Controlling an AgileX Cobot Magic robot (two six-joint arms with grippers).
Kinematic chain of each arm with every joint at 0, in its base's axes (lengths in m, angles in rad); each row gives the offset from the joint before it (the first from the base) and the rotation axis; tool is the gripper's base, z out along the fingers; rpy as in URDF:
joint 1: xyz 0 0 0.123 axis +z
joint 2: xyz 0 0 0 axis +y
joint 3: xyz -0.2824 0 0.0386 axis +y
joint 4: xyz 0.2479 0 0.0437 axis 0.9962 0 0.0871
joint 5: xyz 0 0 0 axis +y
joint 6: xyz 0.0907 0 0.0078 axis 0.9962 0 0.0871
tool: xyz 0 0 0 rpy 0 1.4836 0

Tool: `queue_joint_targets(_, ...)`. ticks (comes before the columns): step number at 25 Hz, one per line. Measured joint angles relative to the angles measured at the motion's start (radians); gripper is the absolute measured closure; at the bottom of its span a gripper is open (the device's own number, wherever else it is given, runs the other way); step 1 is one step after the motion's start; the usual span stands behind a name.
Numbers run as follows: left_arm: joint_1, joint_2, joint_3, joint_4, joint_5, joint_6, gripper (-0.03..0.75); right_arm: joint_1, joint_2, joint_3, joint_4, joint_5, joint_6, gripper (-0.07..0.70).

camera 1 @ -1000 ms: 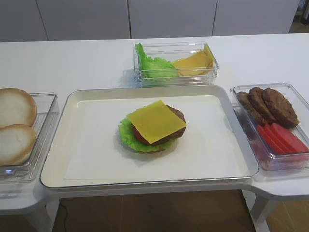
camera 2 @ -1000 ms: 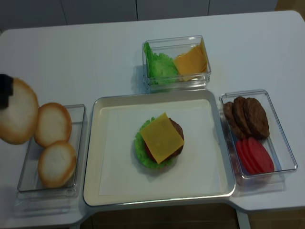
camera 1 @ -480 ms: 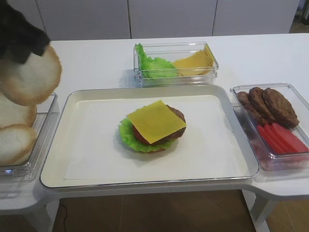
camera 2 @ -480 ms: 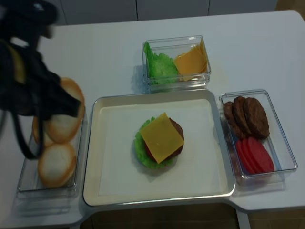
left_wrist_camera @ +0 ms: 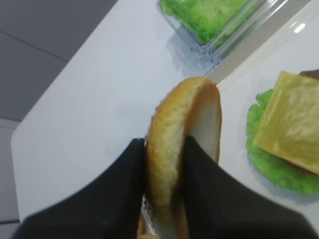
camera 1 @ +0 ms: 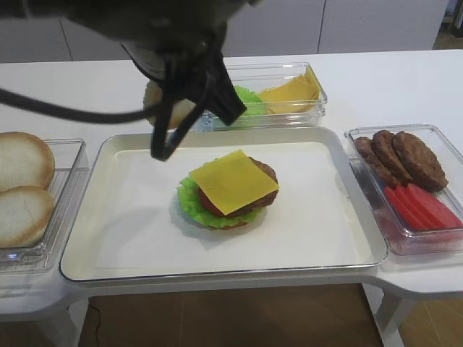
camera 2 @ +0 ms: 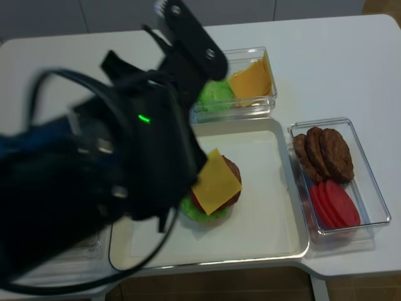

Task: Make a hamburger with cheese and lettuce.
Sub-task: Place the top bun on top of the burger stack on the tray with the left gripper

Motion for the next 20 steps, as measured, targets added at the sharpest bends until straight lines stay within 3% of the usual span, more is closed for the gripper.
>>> queue_joint_targets(8, -0.047, 0.143, -0.014, 0.071, -0.009, 0.002, 0.559, 0.0, 0.0, 0.0, 0.0, 0.0, 0.0, 0.549)
queue_joint_targets(20, -0.064, 0.173, -0.015, 0.089, -0.015, -0.002, 0.56, 0.0, 0.0, 0.0, 0.0, 0.0, 0.0, 0.549)
